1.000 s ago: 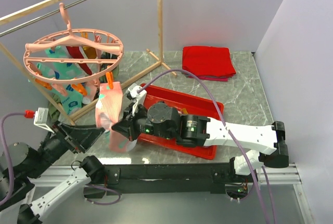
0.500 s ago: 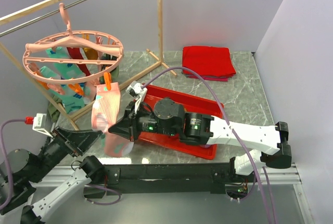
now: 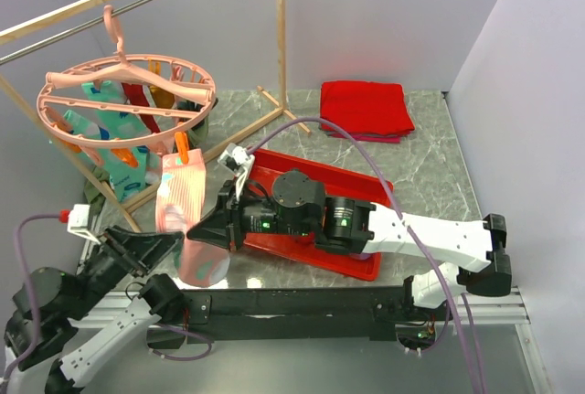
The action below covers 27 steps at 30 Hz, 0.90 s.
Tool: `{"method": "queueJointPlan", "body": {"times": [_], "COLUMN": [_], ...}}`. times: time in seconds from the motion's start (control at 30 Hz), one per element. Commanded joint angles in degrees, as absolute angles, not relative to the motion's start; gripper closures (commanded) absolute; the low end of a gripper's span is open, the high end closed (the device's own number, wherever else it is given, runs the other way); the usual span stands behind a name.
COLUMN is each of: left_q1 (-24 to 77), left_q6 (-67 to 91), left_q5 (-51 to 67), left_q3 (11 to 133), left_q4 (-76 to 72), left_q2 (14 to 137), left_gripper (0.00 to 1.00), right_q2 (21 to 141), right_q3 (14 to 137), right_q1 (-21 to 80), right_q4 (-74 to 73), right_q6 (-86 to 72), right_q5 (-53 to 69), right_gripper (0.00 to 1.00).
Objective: Remove the socks clipped to the hanger
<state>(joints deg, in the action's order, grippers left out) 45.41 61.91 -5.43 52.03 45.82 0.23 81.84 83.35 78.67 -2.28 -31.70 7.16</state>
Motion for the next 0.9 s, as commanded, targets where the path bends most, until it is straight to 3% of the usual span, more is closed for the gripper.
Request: {"method": "queueJointPlan", "body": {"times": [0.0,0.03,0.07,0.1,0.13,0.2,0.23,0.3,0.4,0.43,0.6,0.87], "left_q1": [46.0,46.1,46.1,46.3,46.4,47.1,47.3,47.5,48.2,48.4,49.7,49.7], "left_q6": [64.0,64.0,63.4,62.8,62.4,62.7,62.7,62.9,63.8,64.5,65.7,65.7], "left_q5": [-4.7,-5.4,-6.1,-6.6,-7.2,-9.4,-9.9,-11.2,-11.8,-11.8,-11.7,-9.9], "left_q3": [51.3,51.8,52.2,53.0,53.6,55.9,56.7,58.0,57.9,57.7,56.0,55.9], "left_q4": [40.6,41.0,41.6,42.5,43.5,46.9,47.7,49.9,50.5,50.5,49.6,49.0], "left_q2": [-2.9,-2.6,-2.4,-2.2,-1.6,-0.8,-0.4,-0.4,-1.4,-2.0,-3.3,-1.9], "left_gripper": [0.29,0.35,0.49,0.56,0.8,0.99,0.99,0.99,0.99,0.99,0.99,0.99], "right_q2": [83.4,83.7,83.9,84.0,83.9,83.4,83.1,82.7,82.9,83.1,88.0,100.7], "right_q3": [87.4,87.7,88.1,88.1,88.1,88.0,88.0,87.6,89.1,90.2,96.4,111.4], "right_q1": [78.2,78.1,78.2,78.1,78.1,77.3,76.8,74.1,71.3,69.5,64.6,60.4], "right_q4": [1.2,1.0,0.4,0.4,0.4,-1.6,-1.9,-2.5,-4.6,-4.7,-6.2,-7.6], "right_q6": [-32.6,-32.5,-32.3,-31.8,-31.6,-31.3,-31.2,-31.6,-30.4,-29.5,-25.4,-21.3], "right_q5": [10.9,11.7,11.9,12.0,10.6,8.7,7.5,7.4,8.4,8.5,11.9,17.0], "right_gripper": [1.0,1.0,1.0,1.0,1.0,0.85,0.66,0.46,0.31,0.21,0.06,0.02]}}
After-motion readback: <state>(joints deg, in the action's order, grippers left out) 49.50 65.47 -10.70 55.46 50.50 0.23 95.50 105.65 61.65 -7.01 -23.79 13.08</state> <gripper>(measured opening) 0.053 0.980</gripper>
